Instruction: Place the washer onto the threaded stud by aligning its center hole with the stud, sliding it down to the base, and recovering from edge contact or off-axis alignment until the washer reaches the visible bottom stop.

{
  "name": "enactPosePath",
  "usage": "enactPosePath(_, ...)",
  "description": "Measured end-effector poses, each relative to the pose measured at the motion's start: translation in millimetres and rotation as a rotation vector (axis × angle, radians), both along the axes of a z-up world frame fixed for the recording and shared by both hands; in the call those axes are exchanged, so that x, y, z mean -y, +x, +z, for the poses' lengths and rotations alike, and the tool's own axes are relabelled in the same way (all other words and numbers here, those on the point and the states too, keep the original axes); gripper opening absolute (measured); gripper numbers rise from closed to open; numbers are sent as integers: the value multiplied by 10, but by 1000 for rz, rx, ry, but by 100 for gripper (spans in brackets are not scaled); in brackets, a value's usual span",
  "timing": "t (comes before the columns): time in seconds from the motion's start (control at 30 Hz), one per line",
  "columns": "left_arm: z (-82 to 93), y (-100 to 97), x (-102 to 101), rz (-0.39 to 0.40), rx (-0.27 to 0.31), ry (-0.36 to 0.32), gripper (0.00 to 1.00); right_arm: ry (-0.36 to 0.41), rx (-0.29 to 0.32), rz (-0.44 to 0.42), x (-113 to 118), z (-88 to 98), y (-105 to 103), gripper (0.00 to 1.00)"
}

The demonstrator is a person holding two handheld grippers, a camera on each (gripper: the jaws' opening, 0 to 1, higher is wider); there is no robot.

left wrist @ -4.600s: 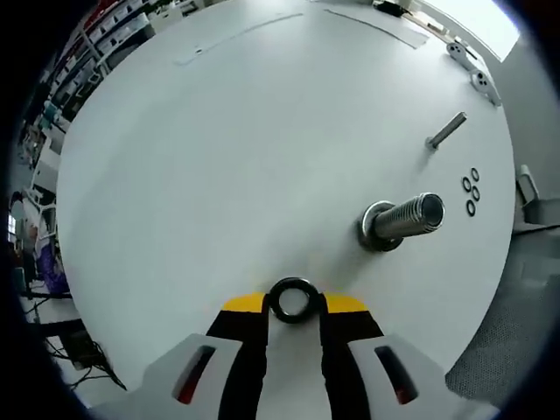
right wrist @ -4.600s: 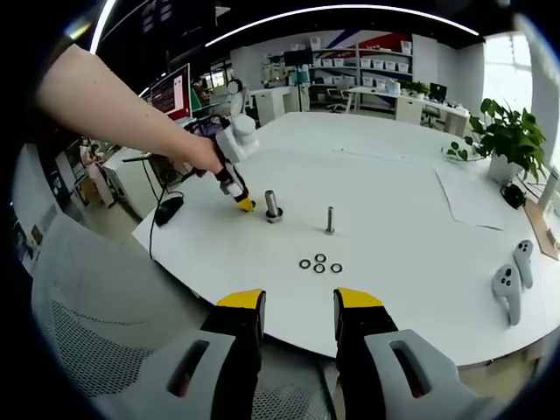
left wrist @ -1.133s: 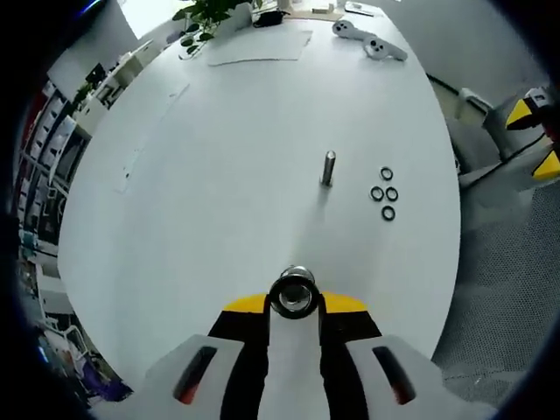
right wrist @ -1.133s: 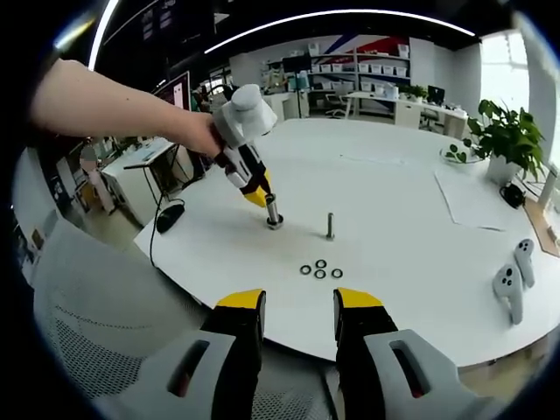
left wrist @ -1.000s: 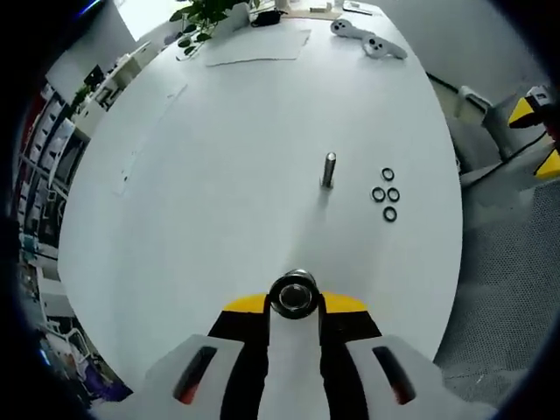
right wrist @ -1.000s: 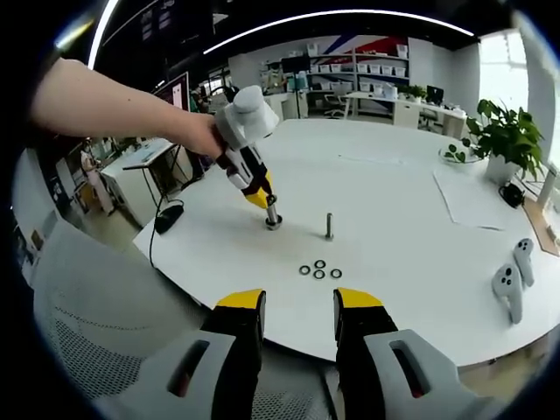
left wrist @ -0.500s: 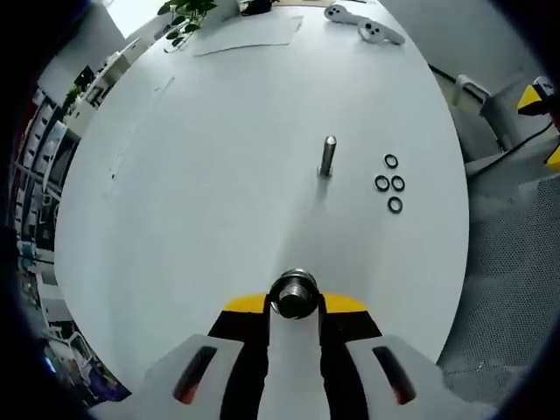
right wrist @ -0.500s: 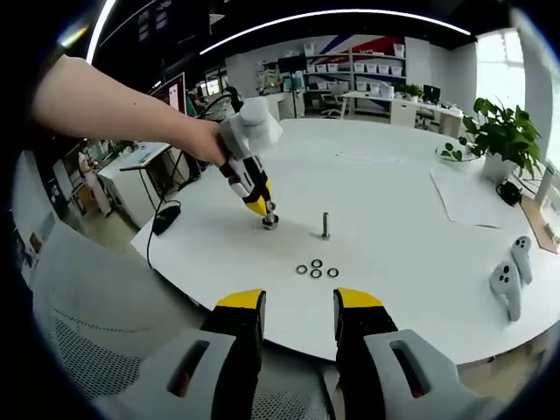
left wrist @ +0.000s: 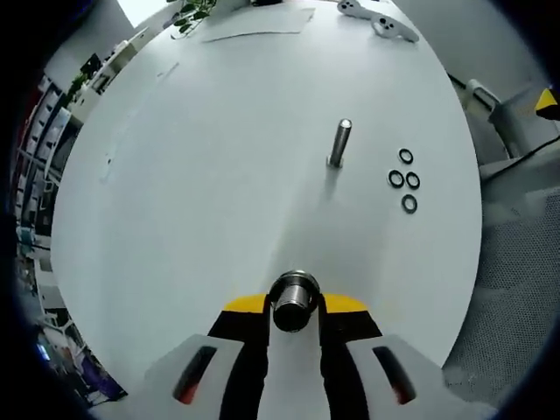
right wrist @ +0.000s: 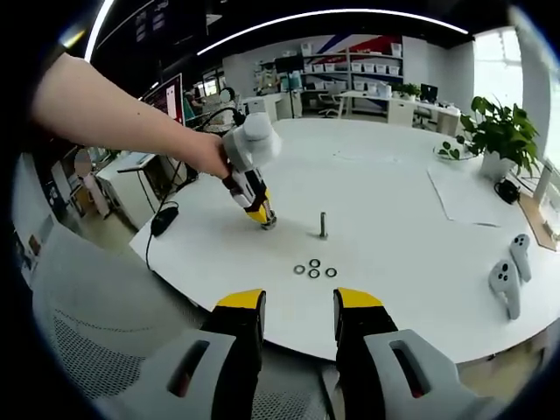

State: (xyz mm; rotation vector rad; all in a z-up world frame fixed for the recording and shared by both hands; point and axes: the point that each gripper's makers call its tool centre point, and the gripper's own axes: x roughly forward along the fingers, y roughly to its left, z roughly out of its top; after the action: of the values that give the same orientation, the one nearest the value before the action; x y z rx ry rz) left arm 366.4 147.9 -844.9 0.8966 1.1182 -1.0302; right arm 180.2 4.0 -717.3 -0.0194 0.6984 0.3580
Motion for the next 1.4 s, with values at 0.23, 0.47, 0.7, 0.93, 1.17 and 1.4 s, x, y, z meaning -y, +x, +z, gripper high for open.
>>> enactPosePath(0.23, -33, -4, 15, 11, -11, -1, 19, -9, -3, -5, 17, -7, -6, 34)
enactPosePath(0.47, -10, 8, -15, 36, 15, -25, 23, -15, -9, 8, 1, -18, -14, 33)
enactPosePath(0.7, 95, -34, -110, 81, 40, -39, 30, -15, -23, 35, -42, -41, -30, 31)
enactPosePath(0.93, 287, -99, -235, 170, 82, -96, 32, -8, -11, 39, -53, -18, -23, 32)
enactPosePath(1.17, 461, -254, -347, 247, 112, -150, 33, 4, 0, 50, -82, 3, -19, 33)
enactPosePath(1.4, 643, -474, -476, 376, 137, -250, 34, 12, 6, 67, -120, 15, -23, 33)
